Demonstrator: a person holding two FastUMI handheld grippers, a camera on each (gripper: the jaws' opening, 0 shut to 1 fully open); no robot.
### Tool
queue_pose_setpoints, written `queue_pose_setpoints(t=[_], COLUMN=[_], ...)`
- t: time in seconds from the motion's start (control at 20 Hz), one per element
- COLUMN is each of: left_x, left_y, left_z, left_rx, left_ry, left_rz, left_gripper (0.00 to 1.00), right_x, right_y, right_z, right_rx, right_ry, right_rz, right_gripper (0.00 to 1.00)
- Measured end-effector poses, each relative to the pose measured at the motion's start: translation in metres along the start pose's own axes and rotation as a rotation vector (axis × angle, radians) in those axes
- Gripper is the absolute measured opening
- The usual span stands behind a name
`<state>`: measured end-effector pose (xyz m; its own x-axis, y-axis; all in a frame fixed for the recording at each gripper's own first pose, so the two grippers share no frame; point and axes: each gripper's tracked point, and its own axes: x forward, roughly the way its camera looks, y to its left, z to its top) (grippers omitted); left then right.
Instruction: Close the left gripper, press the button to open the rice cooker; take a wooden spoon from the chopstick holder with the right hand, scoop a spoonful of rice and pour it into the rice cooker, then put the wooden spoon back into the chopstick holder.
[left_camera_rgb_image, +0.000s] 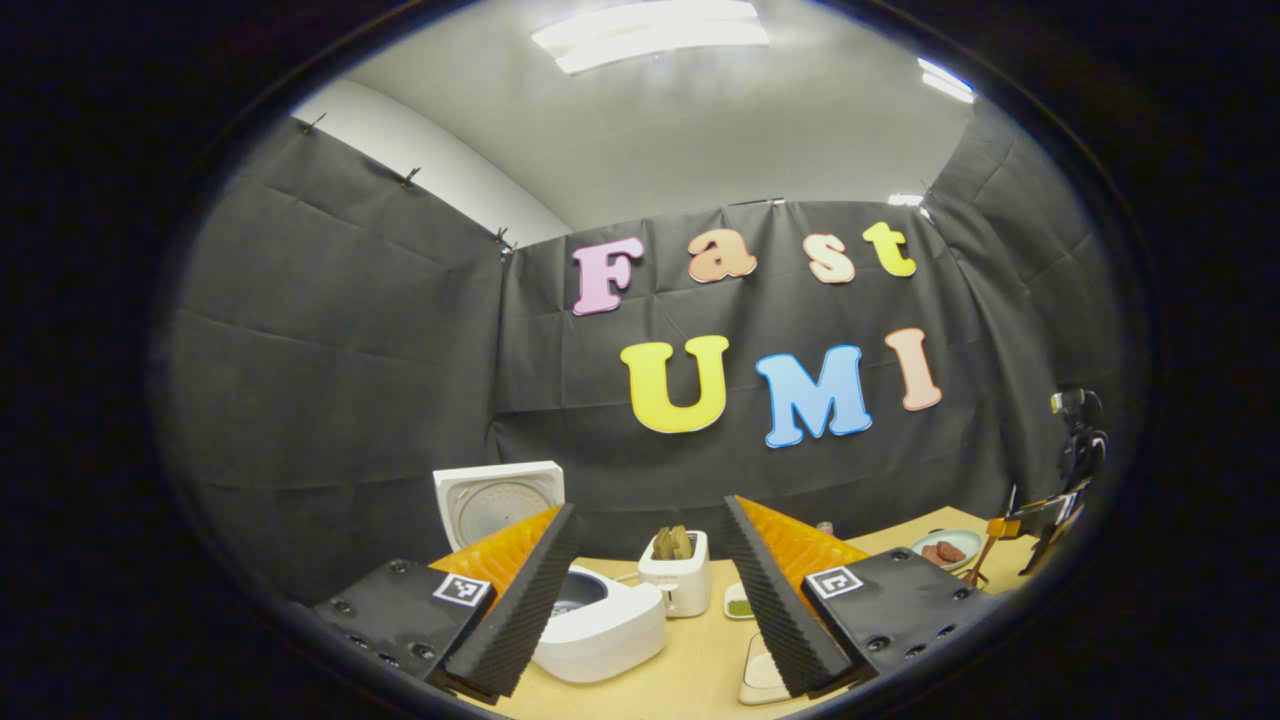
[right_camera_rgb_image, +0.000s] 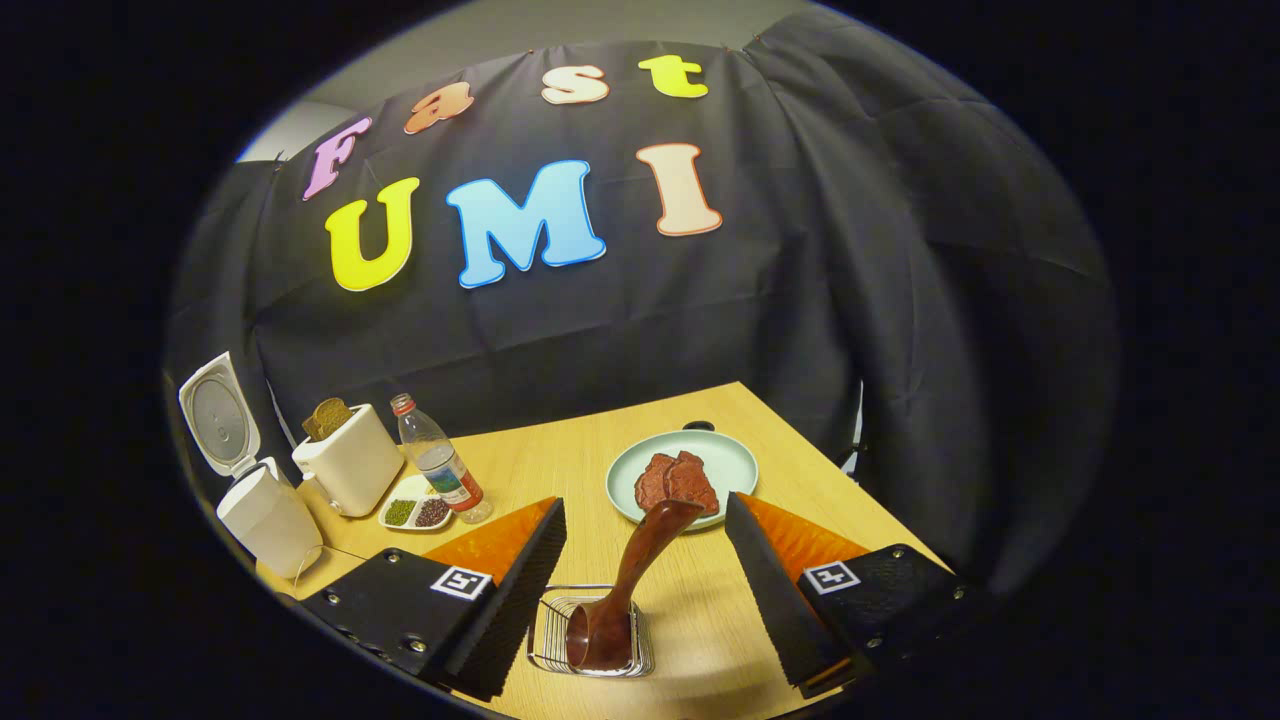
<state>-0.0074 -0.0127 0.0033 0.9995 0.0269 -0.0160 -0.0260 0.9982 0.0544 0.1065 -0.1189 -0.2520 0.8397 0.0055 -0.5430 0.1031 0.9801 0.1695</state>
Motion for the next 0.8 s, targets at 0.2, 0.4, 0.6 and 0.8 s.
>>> queue_pose_setpoints(t=[0.2,0.4,0.6,0.8], left_x=[-0.006,-0.013,-0.015,-0.018], left_y=[0.001,0.002,0.002,-0.001], left_z=[-0.001,-0.004,-0.009,-0.009], left_rx=[0.007,0.016,0.016,0.015], left_ry=[0.010,0.026,0.039,0.042], left_rz=[0.033,0.057,0.073,0.074], left_gripper=[0.99,0.99,0.99,1.00], right_x=[0.019,0.028,0.032,0.028], right_y=[0.004,0.015,0.016,0.021], right_z=[-0.029,-0.047,-0.056,-0.065], right_rx=[0.037,0.089,0.064,0.024], right_ry=[0.106,0.188,0.218,0.251], right_rz=[0.039,0.085,0.088,0.116], right_gripper=[0.90,0.85,0.36,0.39])
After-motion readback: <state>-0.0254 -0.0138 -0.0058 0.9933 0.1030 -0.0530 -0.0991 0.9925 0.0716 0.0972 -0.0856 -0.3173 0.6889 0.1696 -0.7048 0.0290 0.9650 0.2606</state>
